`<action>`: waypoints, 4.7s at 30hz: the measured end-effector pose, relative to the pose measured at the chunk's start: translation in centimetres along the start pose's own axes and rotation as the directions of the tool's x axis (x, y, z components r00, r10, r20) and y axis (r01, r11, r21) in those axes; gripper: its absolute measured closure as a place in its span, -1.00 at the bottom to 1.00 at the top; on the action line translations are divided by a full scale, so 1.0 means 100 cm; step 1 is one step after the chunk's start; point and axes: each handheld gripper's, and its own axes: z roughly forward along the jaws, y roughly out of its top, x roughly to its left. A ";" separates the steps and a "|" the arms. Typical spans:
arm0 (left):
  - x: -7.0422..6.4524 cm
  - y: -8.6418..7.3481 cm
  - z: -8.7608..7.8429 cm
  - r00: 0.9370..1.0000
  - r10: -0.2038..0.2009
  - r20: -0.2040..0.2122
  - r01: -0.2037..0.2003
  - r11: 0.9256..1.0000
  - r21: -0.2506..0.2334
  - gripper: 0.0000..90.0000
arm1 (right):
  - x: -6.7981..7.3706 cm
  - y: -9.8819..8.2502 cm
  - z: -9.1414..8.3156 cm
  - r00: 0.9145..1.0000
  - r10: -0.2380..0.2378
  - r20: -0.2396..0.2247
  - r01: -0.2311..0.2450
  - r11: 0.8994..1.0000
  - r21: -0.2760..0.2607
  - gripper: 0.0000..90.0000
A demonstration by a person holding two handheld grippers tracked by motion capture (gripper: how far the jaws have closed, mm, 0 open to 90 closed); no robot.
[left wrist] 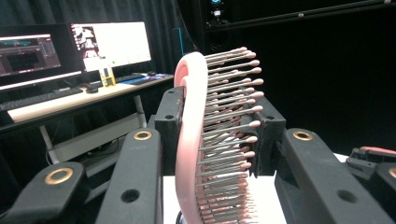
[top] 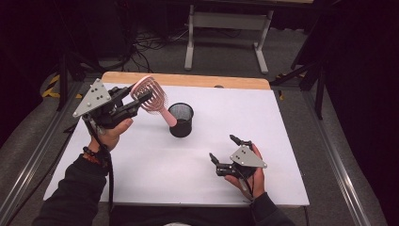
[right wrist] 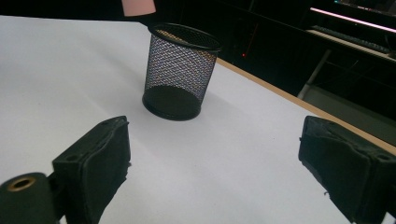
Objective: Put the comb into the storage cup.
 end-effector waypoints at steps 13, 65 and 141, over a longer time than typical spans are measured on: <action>0.001 0.015 0.030 0.999 0.044 0.002 -0.044 0.999 0.027 0.42 | 0.003 -0.001 0.002 1.000 -0.016 -0.013 0.016 1.000 0.009 -0.78; -0.009 -0.054 0.107 1.000 -0.015 -0.027 0.020 0.979 0.203 0.41 | 0.006 -0.003 0.006 0.999 -0.046 -0.026 0.047 0.998 0.029 -0.77; 0.029 -0.121 0.090 0.958 -0.228 -0.172 0.265 0.934 0.239 0.09 | 0.008 -0.006 0.010 0.997 -0.064 -0.041 0.067 0.995 0.072 -0.77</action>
